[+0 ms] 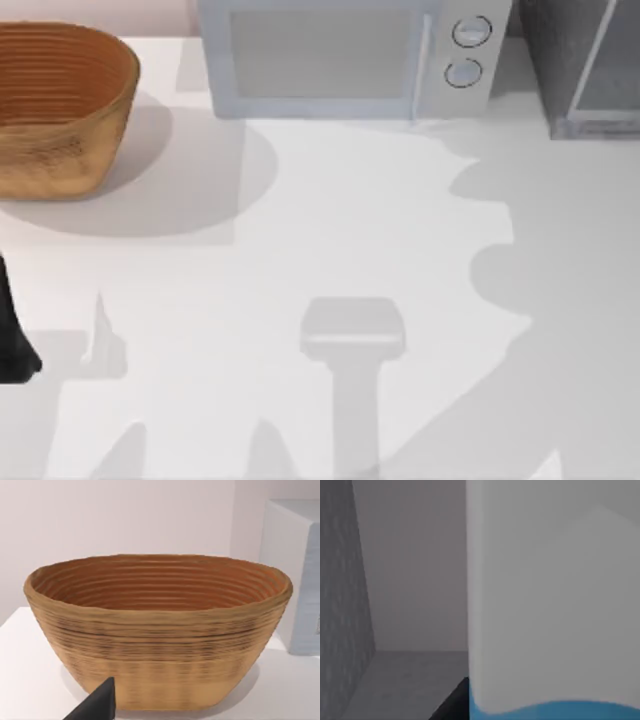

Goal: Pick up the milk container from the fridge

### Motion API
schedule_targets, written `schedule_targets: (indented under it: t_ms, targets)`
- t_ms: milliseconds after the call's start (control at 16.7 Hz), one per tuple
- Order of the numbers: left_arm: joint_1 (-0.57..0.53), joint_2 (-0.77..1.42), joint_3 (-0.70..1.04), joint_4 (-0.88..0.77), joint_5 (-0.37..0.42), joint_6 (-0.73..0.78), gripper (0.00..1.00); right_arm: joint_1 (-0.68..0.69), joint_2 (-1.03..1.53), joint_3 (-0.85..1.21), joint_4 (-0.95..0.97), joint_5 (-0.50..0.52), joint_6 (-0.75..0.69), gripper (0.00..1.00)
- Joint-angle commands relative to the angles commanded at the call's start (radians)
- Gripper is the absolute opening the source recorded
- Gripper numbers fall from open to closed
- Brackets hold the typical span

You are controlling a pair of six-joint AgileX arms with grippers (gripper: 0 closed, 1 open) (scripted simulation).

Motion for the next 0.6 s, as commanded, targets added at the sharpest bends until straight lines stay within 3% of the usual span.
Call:
schedule_targets:
  t_ms: [240, 600]
  targets:
    - [0.0, 0.0, 0.0, 0.0, 0.0, 0.0, 1.0, -0.022, -0.098, -0.166, 0.067, -0.018, 0.001, 0.0]
    - [0.0, 0.0, 0.0, 0.0, 0.0, 0.0, 1.0, -0.02, -0.107, -0.182, 0.077, -0.02, 0.002, 0.0]
